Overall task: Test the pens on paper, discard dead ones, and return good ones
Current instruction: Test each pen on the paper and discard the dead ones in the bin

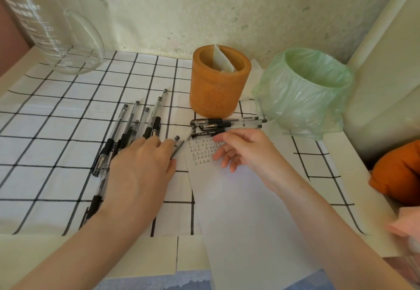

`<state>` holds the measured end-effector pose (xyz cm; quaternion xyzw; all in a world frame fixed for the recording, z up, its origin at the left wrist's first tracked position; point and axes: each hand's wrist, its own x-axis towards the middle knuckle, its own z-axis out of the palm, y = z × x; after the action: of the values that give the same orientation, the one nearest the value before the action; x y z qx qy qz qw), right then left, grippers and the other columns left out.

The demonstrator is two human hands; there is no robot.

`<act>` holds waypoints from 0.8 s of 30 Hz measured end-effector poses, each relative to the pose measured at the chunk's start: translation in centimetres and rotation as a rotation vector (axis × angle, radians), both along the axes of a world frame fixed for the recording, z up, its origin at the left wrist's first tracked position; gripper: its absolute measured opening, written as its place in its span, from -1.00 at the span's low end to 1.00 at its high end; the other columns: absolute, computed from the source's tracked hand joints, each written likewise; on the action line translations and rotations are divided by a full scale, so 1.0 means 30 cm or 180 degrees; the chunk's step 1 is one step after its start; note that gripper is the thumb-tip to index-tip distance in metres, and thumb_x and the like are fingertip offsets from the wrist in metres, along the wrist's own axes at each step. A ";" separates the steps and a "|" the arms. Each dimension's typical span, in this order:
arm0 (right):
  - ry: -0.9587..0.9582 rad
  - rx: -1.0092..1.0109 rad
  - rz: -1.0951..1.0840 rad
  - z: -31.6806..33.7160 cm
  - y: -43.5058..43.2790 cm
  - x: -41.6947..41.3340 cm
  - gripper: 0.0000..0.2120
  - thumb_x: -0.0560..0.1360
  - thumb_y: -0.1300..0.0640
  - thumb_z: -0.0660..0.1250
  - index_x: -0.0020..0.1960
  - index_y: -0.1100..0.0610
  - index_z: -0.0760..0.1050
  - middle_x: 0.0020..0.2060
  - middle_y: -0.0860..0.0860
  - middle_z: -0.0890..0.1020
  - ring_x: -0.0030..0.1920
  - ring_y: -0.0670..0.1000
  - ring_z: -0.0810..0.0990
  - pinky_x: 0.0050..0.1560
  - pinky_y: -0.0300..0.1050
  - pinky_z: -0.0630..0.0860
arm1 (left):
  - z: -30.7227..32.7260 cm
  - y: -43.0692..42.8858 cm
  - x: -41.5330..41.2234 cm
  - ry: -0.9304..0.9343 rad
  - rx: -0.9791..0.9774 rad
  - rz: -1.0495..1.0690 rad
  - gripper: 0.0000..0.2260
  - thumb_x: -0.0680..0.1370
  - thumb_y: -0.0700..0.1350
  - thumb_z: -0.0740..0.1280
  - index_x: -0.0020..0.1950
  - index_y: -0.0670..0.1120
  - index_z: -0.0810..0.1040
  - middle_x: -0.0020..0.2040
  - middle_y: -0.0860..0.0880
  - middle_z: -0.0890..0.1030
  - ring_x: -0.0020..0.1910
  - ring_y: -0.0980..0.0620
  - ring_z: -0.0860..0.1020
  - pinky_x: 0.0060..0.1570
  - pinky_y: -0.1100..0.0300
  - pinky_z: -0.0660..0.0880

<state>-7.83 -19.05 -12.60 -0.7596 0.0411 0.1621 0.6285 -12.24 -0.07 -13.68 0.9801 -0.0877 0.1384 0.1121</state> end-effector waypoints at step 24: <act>-0.0471 0.0842 0.0307 0.043 0.027 -0.055 -0.77 0.43 0.11 0.35 -0.07 0.29 0.59 -0.41 0.04 0.60 -0.45 -0.03 0.50 -0.47 -0.23 0.43 | 0.053 -0.082 -0.056 0.1383 -0.2441 -0.0570 -0.86 0.60 -0.08 0.13 -0.04 0.09 0.45 -0.30 0.14 0.53 -0.27 0.26 0.46 -0.25 0.40 0.38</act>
<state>-9.49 -18.23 -11.32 -0.6812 -0.0635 0.1397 0.7158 -13.94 -2.53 -12.07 0.8625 -0.0889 -0.0584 0.4947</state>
